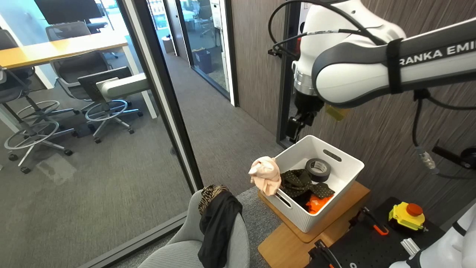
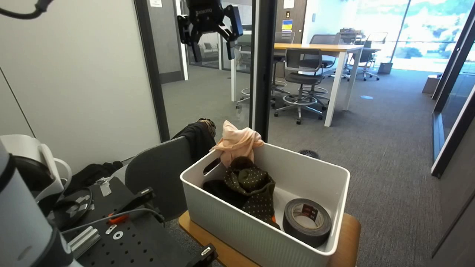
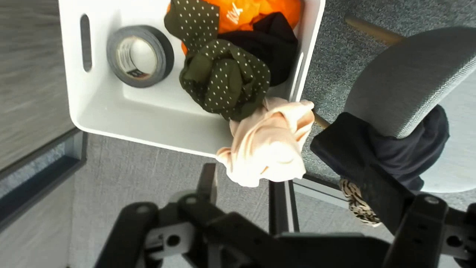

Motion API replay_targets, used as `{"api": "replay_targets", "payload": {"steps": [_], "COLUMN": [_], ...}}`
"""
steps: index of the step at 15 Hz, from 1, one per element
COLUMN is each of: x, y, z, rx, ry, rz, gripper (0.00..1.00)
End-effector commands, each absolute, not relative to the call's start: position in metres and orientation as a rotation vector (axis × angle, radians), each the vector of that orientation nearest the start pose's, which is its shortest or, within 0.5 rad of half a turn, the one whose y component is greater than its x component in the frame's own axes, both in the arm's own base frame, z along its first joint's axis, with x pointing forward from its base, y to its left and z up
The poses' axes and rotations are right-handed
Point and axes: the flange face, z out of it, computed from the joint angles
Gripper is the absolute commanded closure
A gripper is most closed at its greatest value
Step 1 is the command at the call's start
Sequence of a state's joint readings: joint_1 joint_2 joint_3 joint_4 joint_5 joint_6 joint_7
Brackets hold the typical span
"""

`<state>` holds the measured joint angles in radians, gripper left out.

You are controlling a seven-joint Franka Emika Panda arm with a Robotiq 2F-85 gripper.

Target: Move the clothes from the backrest to the box

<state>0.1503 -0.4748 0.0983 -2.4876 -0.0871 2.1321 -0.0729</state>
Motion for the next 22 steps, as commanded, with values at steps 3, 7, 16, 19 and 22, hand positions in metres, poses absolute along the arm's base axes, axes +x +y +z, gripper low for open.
{"api": "replay_targets", "payload": {"steps": [3,7,16,19,22], "x": [0.449,0.475,0.483,0.471,0.454], "y": [0.152,0.196,0.304,0.339,0.366], "z": [0.437,0.403,0.339,0.319,0.300], "rx": [-3.013,-2.838,-2.362,-2.184,-1.997], "ry": [-1.018,-1.298,-1.862,-2.027,-2.181], "rz": [-0.241,-0.171,-0.020,0.012,0.035], "gripper": [0.00,0.00,0.00,0.00,0.00]}}
